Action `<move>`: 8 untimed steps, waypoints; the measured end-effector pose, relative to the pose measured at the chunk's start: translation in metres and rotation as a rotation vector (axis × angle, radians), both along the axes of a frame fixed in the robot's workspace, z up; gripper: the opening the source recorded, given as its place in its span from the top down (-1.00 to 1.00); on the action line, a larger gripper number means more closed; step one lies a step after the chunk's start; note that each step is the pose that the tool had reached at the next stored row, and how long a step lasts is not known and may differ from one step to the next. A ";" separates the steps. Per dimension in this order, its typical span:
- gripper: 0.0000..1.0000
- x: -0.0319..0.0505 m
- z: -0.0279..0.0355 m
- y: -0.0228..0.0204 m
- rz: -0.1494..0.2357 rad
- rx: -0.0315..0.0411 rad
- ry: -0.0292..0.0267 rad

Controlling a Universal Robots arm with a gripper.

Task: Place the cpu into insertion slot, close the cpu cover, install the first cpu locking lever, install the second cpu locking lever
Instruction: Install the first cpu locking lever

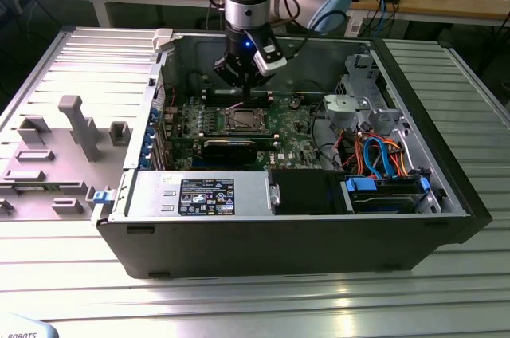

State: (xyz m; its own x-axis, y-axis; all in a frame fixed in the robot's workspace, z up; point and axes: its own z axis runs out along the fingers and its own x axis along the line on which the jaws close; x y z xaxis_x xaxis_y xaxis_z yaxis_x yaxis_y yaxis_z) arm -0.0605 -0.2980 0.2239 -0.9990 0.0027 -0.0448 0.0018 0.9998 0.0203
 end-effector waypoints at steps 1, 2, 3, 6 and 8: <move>0.79 0.0010 -0.0006 0.0001 0.000 -0.0001 0.0000; 0.79 0.0023 -0.0013 0.0002 0.000 0.0000 0.0000; 0.79 0.0035 -0.0021 0.0003 0.000 0.0000 0.0000; 0.79 0.0060 -0.0040 0.0005 0.000 0.0000 -0.0001; 0.79 0.0072 -0.0061 0.0005 0.000 0.0001 -0.0001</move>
